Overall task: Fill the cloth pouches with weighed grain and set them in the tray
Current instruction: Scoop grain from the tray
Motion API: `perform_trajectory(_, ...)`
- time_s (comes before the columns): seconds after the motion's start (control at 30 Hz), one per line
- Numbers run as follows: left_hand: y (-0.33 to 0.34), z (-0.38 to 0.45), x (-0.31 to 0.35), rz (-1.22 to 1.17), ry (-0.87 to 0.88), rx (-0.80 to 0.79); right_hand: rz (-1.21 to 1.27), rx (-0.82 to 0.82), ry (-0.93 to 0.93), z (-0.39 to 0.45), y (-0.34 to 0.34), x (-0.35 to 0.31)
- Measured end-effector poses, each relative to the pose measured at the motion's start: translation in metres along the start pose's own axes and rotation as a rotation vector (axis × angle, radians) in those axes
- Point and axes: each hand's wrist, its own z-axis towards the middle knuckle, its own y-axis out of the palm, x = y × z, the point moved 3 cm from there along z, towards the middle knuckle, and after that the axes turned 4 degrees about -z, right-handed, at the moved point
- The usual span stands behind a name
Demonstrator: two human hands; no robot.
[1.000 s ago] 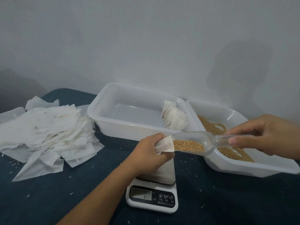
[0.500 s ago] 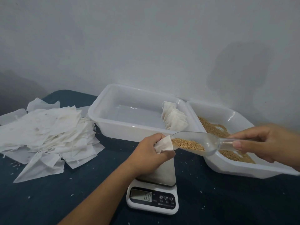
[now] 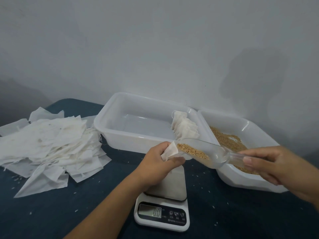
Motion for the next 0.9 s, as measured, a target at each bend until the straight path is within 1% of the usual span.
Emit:
perform_trajectory(0.13,0.0,-0.002,0.002,-0.126,-0.051,0.032,0.135,0.059,-0.041,0.0,0.018,0.013)
perform_trajectory(0.23,-0.001,-0.002,0.003,-0.327,-0.136,0.051,0.265,0.122,-0.047,0.007,0.03,0.023)
perform_trajectory(0.4,-0.003,-0.001,0.0,-0.711,-0.264,-0.002,0.399,0.199,-0.066,0.022,0.044,0.033)
perform_trajectory(0.47,-0.004,-0.002,0.0,-0.787,-0.278,-0.035,0.424,0.188,-0.08,0.029,0.051,0.033)
perform_trajectory(0.6,-0.005,-0.003,0.001,-0.835,-0.275,-0.15,0.477,0.128,-0.122,0.045,0.07,0.027)
perform_trajectory(0.8,-0.002,-0.007,0.002,-0.768,-0.28,-0.324,0.482,0.044,-0.235,0.06,0.102,-0.005)
perform_trajectory(0.9,0.001,-0.009,0.002,-0.729,-0.284,-0.372,0.483,-0.033,-0.31,0.065,0.115,-0.016)
